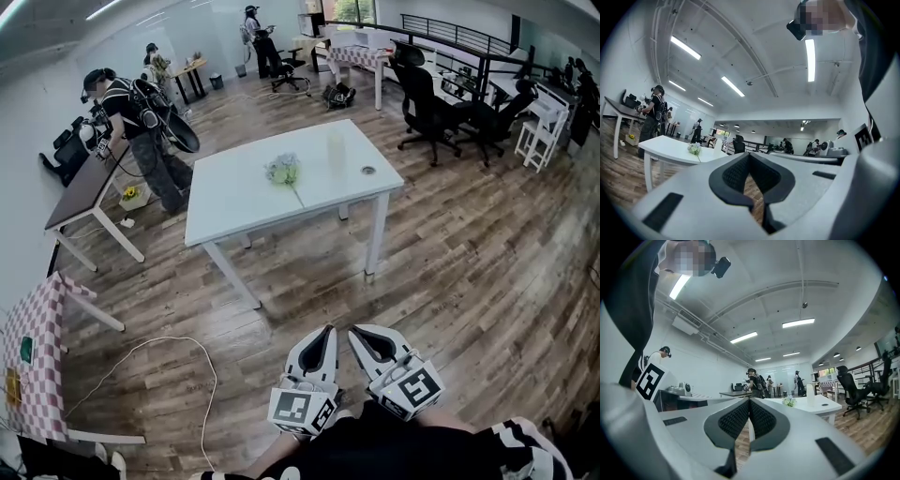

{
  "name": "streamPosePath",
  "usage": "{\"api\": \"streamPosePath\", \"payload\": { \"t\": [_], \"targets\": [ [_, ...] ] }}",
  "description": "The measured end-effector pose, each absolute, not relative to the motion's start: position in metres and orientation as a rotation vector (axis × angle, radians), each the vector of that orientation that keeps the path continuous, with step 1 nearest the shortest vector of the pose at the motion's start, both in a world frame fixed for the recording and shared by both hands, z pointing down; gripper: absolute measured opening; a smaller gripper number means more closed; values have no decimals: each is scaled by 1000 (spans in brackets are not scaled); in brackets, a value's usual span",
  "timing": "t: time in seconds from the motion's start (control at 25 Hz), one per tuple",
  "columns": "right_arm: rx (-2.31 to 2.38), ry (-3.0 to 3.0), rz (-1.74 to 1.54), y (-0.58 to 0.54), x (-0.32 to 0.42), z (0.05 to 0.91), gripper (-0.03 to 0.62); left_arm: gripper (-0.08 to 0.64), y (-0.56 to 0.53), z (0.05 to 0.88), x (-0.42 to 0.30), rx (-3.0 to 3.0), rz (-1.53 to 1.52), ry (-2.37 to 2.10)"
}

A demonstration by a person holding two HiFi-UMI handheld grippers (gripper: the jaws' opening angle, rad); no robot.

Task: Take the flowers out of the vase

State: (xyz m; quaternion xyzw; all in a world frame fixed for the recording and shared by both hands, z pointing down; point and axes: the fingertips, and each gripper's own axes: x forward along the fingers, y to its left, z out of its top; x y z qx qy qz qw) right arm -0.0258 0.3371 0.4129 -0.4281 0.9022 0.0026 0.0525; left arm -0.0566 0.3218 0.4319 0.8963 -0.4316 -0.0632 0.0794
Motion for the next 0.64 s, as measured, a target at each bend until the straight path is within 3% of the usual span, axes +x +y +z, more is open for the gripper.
{"api": "streamPosePath", "payload": {
  "t": [0.64],
  "targets": [
    [-1341,2760,-7,333,-22,422,18,5,319,431,-57,2685,-202,-1288]
  ]
}}
